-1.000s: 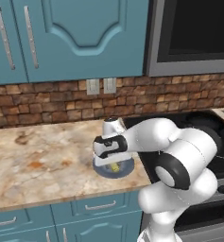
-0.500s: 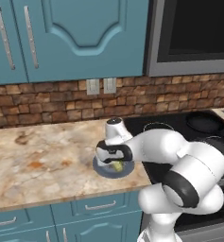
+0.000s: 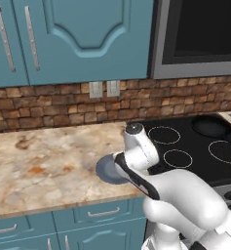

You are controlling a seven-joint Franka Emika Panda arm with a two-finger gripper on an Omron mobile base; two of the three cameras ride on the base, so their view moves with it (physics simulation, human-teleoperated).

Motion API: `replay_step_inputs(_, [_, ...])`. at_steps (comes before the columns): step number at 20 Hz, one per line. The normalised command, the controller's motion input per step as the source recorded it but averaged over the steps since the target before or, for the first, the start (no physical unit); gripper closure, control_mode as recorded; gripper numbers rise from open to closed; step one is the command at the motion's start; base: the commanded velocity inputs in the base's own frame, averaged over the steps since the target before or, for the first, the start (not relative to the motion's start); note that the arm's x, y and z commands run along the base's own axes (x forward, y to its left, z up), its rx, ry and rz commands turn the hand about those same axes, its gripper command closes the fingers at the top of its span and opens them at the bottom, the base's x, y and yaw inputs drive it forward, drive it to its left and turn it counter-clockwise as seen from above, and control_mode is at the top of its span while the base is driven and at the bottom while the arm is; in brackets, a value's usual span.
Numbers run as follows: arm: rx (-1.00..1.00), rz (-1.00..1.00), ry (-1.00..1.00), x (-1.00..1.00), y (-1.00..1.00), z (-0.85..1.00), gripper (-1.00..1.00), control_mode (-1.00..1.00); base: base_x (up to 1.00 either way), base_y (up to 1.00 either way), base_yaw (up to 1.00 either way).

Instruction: Pick up the butter stick and place it in the pan. Then turn on the burner for the pan.

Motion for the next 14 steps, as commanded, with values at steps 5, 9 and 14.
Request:
replay_step_inputs(5, [-0.02, -0.17, -0.08, 0.0, -0.61, 0.79, 1.0, -1.0, 0.0, 0.0, 0.0])
replay_step_inputs(9, [0.0, -0.19, 0.0, 0.0, -0.73, 0.62, 1.0, -1.0, 0.0, 0.0, 0.0])
replay_step_inputs(14, [0.0, -0.18, 0.0, 0.0, -0.83, 0.52, 1.0, -1.0, 0.0, 0.0, 0.0])
